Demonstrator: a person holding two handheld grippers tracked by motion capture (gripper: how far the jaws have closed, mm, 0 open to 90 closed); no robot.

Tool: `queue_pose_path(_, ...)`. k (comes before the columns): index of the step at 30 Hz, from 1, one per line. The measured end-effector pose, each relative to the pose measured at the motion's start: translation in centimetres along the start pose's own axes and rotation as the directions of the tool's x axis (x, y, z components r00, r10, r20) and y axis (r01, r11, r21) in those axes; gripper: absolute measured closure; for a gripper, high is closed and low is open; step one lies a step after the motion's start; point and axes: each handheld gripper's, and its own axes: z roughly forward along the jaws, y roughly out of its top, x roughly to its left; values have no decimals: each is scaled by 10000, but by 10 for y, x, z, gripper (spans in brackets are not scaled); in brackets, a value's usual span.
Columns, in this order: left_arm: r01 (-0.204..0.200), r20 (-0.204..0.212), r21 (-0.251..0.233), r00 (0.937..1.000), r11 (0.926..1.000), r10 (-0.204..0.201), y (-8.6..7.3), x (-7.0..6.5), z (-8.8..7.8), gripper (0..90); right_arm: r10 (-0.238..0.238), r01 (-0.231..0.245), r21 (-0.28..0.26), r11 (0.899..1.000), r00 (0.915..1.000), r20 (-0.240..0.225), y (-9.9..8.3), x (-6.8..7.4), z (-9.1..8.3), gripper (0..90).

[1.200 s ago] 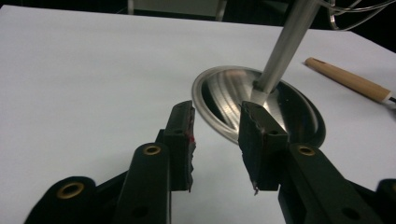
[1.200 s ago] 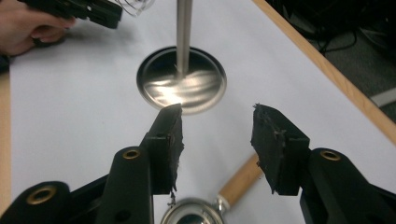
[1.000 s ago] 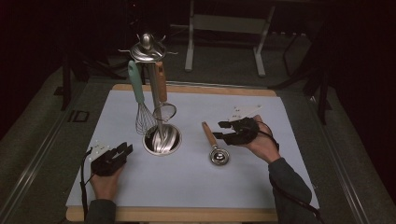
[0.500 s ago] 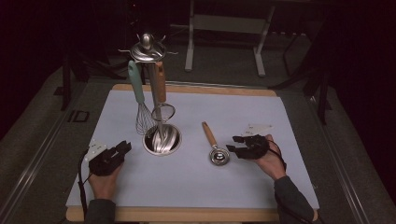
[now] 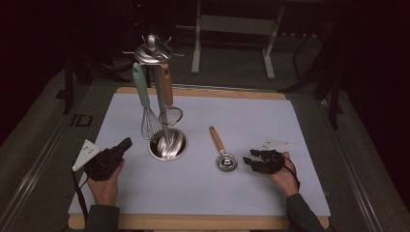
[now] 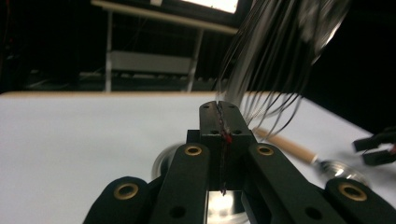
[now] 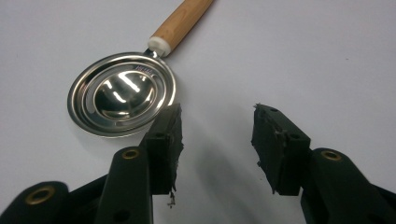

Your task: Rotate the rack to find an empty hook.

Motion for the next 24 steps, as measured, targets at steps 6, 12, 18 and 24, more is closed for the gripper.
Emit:
queue_pose_path(6,296,364,-771,9990,9966,-268,23,-6,-4,900,350,-345,-317,9989,9993,130,-5,-4,-7,524)
queue_pose_path(12,482,805,-1578,9961,9863,-358,50,-14,-5,900,632,-626,-361,9974,9979,154,-10,-9,-12,523)
queue_pose_path(18,404,1110,-2238,9937,9738,-157,75,-23,-2,900,636,-631,-318,9975,9979,128,-11,-9,-12,521)
queue_pose_path(24,340,1301,-2802,9915,9593,28,93,-28,1,900,678,-674,-316,9972,9976,114,-12,-9,-12,522)
